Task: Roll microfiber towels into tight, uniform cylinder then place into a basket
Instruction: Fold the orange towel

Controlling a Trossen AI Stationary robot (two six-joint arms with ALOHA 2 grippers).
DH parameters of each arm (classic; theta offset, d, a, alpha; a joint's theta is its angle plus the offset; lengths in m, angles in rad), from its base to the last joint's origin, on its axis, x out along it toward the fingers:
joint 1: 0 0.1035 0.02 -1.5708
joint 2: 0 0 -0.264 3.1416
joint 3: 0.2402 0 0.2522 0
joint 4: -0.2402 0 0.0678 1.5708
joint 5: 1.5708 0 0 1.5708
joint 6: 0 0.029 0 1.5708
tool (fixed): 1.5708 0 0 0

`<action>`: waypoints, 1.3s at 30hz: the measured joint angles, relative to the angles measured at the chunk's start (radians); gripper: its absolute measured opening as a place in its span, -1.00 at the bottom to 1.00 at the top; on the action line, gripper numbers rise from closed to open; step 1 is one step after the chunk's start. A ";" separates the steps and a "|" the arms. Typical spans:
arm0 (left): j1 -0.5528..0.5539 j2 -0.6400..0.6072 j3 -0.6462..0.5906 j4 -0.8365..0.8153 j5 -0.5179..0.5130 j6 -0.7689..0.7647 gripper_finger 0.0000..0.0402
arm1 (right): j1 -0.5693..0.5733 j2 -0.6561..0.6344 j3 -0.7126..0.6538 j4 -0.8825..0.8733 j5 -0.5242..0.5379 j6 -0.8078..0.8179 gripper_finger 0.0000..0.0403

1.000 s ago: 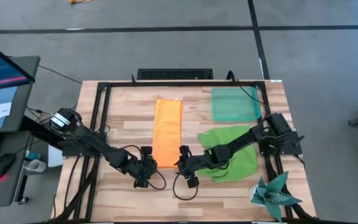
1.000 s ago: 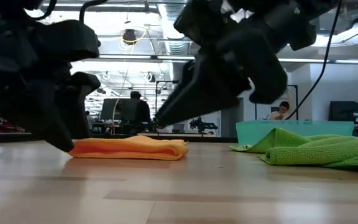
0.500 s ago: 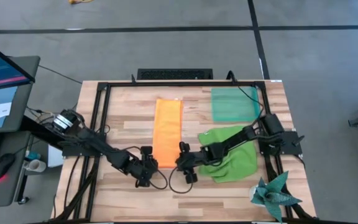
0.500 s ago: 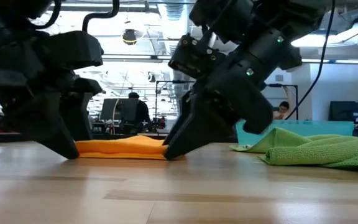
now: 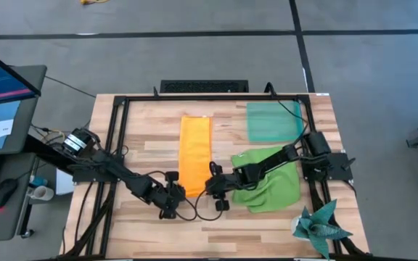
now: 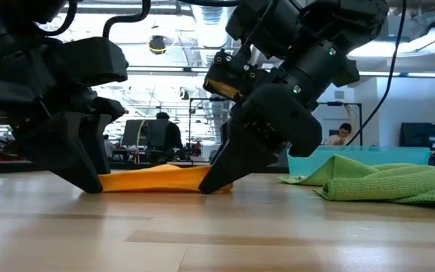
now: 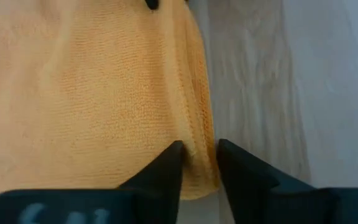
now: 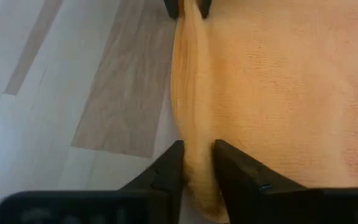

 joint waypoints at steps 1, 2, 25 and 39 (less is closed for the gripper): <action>0.000 0.001 0.000 0.002 0.000 0.009 -0.66 | -0.001 0.000 0.000 0.001 -0.015 -0.001 -0.55; 0.000 0.001 0.000 0.005 0.000 0.018 -0.72 | -0.001 0.000 0.000 0.002 -0.030 -0.007 -0.62; -0.111 -0.052 0.237 -0.307 -0.108 0.048 -1.00 | 0.129 -0.031 0.273 -0.495 0.096 -0.059 -0.93; -0.221 -0.054 0.456 -0.569 -0.269 -0.014 -1.00 | 0.283 -0.032 0.500 -0.831 0.495 -0.018 -0.93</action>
